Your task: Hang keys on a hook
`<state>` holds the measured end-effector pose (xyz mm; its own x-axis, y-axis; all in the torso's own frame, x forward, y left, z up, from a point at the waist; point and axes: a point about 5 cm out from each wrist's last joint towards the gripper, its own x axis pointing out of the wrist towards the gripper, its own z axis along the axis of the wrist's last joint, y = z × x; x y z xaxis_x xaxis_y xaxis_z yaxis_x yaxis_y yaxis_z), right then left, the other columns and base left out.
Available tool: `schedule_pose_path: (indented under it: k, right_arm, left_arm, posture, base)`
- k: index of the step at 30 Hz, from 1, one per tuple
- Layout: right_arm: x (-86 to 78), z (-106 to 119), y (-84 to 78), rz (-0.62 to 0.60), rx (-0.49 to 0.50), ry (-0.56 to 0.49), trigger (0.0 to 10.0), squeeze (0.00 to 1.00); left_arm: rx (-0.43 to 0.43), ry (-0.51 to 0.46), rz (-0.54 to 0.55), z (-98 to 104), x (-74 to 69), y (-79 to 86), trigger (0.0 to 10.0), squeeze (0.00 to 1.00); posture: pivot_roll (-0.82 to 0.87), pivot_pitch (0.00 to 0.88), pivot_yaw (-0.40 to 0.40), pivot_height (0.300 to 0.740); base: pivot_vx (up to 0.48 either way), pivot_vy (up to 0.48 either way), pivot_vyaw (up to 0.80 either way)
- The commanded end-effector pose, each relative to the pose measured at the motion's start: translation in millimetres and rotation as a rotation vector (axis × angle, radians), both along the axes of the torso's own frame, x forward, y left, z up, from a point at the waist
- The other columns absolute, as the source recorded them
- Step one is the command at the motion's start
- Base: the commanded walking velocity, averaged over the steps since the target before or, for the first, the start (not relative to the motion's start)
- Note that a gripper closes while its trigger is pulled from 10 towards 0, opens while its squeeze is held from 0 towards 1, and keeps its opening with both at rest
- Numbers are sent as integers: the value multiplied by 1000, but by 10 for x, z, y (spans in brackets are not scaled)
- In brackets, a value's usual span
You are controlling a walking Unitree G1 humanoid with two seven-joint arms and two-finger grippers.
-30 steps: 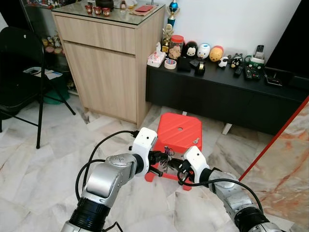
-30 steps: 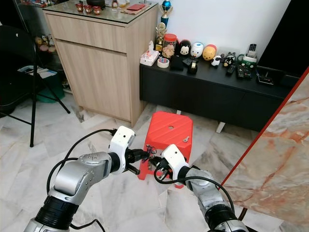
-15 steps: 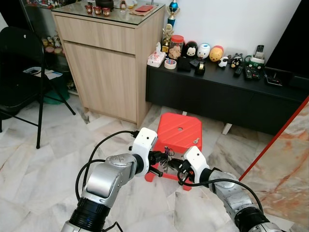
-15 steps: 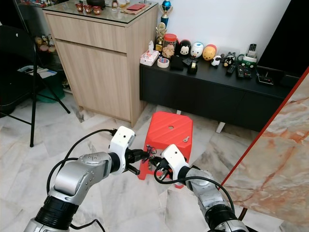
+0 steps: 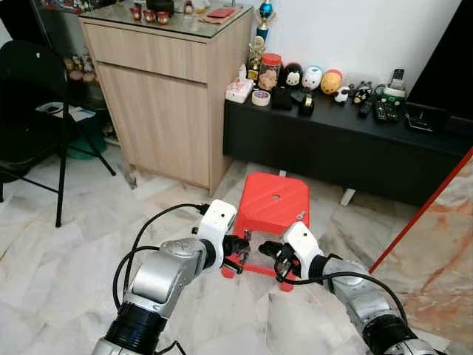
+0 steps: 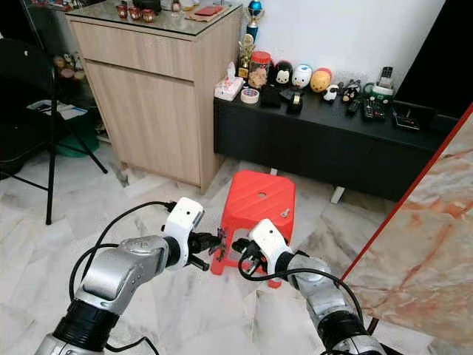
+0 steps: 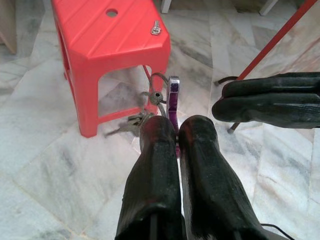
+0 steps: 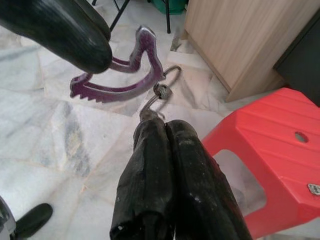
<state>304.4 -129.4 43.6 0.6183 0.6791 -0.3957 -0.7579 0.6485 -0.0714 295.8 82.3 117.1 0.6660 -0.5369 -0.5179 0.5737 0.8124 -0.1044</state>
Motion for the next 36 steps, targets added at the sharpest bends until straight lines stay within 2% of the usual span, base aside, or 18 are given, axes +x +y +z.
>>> schedule_pose_path:
  k: [1,6,7,8,10,22,25,28,29,36]
  right_arm:
    - [28,60,-6,15,-11,-19,10000,0]
    - [21,40,-18,17,-31,-16,10000,0]
    - [18,35,-18,17,-26,-8,10000,63]
    - [15,29,-23,15,-23,0,10000,976]
    - [7,22,-26,23,-24,5,10000,1000]
    - [-34,-23,0,49,-38,31,10000,1000]
    - [-22,-65,17,14,-71,29,10000,1000]
    - [-20,-72,17,8,-78,29,10000,1000]
    - [-27,-97,26,3,-90,34,10000,0]
    - [-45,-133,82,-6,-87,42,10000,0]
  left_arm:
    - [0,-15,-4,12,2,-19,10000,0]
    - [3,-21,-8,14,6,-23,10000,0]
    - [4,-22,-11,15,4,-24,10000,0]
    - [4,-22,-15,16,1,-25,10000,0]
    - [3,-21,-17,16,0,-26,10000,0]
    - [-18,-15,-21,33,-2,-44,10000,0]
    - [-63,-6,-24,69,-4,-65,10000,0]
    - [-73,-3,-25,75,-6,-69,10000,0]
    - [-85,0,-32,87,-12,-80,10000,0]
    - [-116,4,-49,133,-23,-126,10000,0]
  posture:
    - [83,0,-97,740]
    - [83,0,-98,740]
    - [83,0,-98,740]
    - [83,0,-98,740]
    - [83,0,-97,740]
    - [83,0,-96,740]
    - [83,0,-96,740]
    - [85,0,-96,740]
    - [87,0,-97,740]
    - [87,1,-97,740]
  base:
    - [0,0,0]
    - [0,0,0]
    - [0,0,0]
    - [0,0,0]
    - [0,0,0]
    - [0,0,0]
    - [0,0,0]
    - [0,0,0]
    - [0,0,0]
    - [0,0,0]
